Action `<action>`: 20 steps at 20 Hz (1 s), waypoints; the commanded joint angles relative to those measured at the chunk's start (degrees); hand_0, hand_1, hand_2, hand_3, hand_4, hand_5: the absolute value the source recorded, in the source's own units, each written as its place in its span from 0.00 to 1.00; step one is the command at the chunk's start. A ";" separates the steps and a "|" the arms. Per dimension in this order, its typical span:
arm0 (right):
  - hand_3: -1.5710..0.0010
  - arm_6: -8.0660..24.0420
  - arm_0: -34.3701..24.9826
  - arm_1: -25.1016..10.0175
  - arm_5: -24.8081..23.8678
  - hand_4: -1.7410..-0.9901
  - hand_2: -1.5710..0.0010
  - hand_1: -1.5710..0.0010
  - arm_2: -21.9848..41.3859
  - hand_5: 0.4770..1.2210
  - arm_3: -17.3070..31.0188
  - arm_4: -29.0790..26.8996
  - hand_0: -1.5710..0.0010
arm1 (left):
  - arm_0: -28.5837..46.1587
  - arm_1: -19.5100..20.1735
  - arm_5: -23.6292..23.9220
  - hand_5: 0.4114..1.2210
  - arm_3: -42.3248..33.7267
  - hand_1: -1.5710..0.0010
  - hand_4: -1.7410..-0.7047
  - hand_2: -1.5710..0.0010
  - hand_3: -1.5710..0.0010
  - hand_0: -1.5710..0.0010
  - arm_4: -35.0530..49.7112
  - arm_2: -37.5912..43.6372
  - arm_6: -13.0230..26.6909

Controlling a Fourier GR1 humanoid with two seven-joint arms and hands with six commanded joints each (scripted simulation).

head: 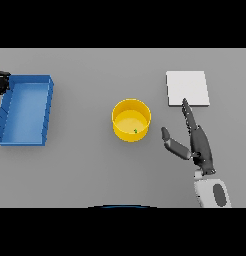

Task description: Pick up the red beaker and tilt it to pour out 1 green nut into yellow bowl. Pick up the yellow bowl and place it on the metallic measuring scale.

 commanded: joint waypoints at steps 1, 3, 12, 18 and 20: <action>1.00 -0.07 0.25 -0.16 0.20 0.76 1.00 1.00 -0.19 0.28 0.48 -0.23 1.00 | 0.96 0.85 -0.23 0.82 -1.66 0.00 0.00 0.00 0.12 0.00 1.02 -0.39 0.54; 1.00 -0.24 0.75 -0.43 0.49 0.76 1.00 1.00 -0.28 0.27 -0.18 -0.60 1.00 | 2.50 1.68 -1.38 0.67 -3.82 0.00 0.01 0.00 0.13 0.00 3.39 -1.60 1.13; 1.00 -0.51 -0.41 -0.78 0.23 0.79 1.00 1.00 -0.44 0.27 0.64 -0.28 1.00 | 4.79 8.17 -17.20 0.30 -10.68 0.71 0.92 0.73 0.77 0.67 7.08 -5.16 -4.49; 1.00 -0.03 0.70 -0.68 0.39 0.76 1.00 1.00 0.27 0.28 -0.48 0.28 1.00 | 3.32 5.95 -15.50 0.29 -6.84 0.92 0.99 0.93 0.94 0.91 3.54 -6.51 -5.75; 1.00 0.90 0.77 -0.29 -0.04 0.75 1.00 1.00 0.79 0.27 -0.84 1.10 1.00 | 2.93 5.69 -13.82 0.30 -7.10 0.95 1.00 0.95 0.96 0.95 2.48 -6.78 -5.89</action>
